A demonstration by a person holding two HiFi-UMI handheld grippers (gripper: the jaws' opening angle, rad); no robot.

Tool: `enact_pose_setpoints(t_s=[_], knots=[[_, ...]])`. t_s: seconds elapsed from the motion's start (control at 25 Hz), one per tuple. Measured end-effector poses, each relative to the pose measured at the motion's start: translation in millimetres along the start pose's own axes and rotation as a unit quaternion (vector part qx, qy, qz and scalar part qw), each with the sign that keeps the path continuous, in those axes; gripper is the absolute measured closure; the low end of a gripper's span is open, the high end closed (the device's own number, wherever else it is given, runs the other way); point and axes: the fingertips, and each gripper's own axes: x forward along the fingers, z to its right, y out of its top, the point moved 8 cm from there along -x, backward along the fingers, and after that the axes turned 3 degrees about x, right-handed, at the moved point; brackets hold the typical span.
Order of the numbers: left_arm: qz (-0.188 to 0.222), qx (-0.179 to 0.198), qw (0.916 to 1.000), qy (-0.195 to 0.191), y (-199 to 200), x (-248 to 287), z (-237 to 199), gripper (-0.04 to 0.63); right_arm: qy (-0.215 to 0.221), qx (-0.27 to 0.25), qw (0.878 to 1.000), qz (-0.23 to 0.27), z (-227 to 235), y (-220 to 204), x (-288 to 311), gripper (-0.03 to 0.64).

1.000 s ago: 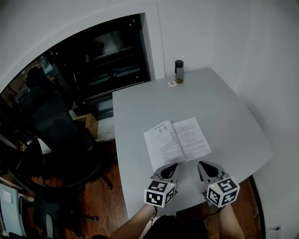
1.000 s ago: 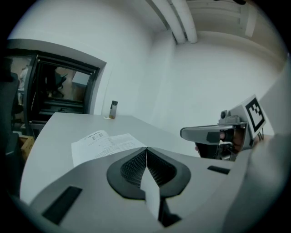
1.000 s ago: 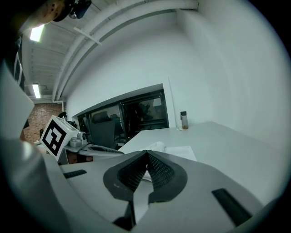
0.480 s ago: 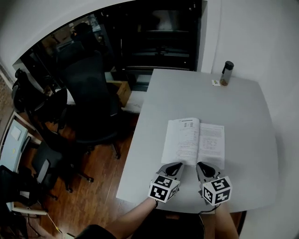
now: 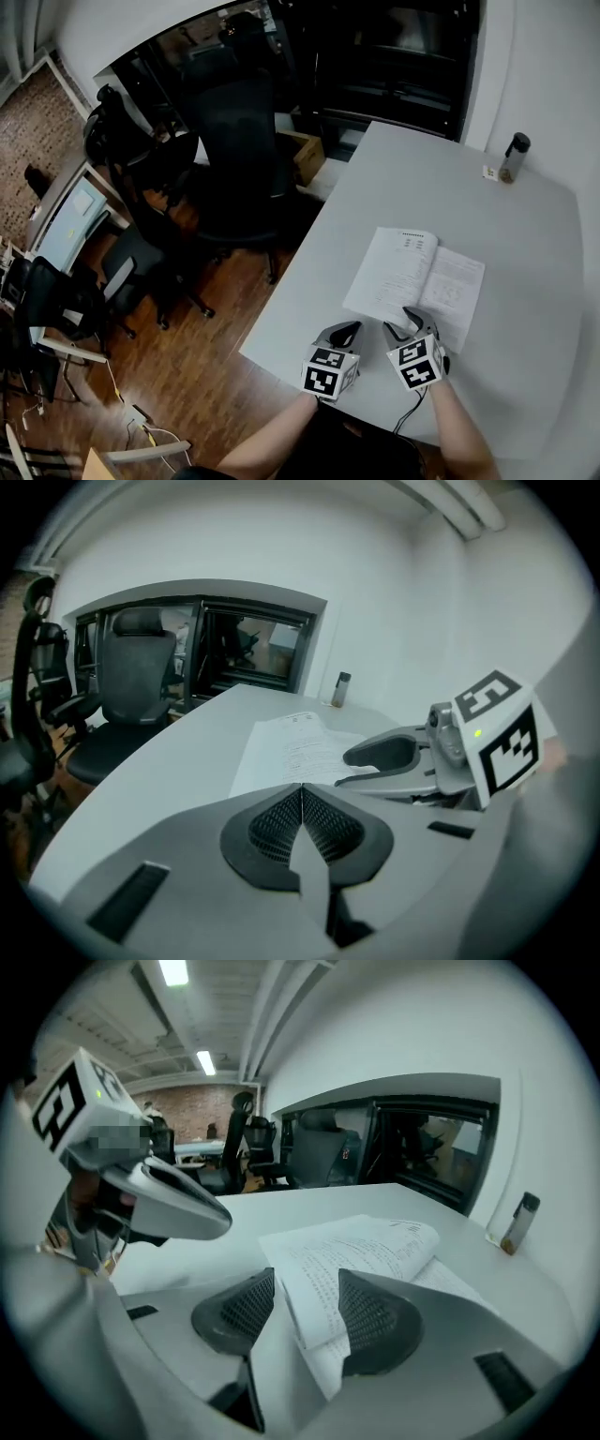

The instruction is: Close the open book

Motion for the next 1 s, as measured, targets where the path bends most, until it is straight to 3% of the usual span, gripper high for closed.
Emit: enact_pose_setpoints(t_s=[0.12,0.2,0.36,0.56,0.76,0.84,1.0], knots=[[-0.009,0.001,1.0,-0.003,-7,-2,-5,0.589,-0.021,-0.045,0.999,-0.017,-4,-1,11,0.422],[-0.016,0.008,0.9997,-0.014,-11,-2,-7,0.589,-0.024,-0.023,0.999,-0.004,-5,0,7,0.43],[-0.02,0.013,0.9989,-0.041,-9,1,-7,0.589,0.0,0.109,0.994,0.022,6,-12,-10,0.454],[-0.024,0.028,0.9968,-0.071,-6,15,-1,0.589,0.013,0.253,0.965,0.063,23,-35,-34,0.478],[-0.04,0.034,0.9941,-0.095,-13,27,10,0.589,-0.047,0.31,0.947,0.073,39,-66,-61,0.502],[-0.044,0.035,0.9936,-0.098,-15,30,12,0.589,-0.085,0.322,0.94,0.074,49,-75,-72,0.566],[-0.053,0.029,0.994,-0.091,-21,40,11,0.589,-0.138,0.332,0.93,0.08,63,-89,-96,0.566]])
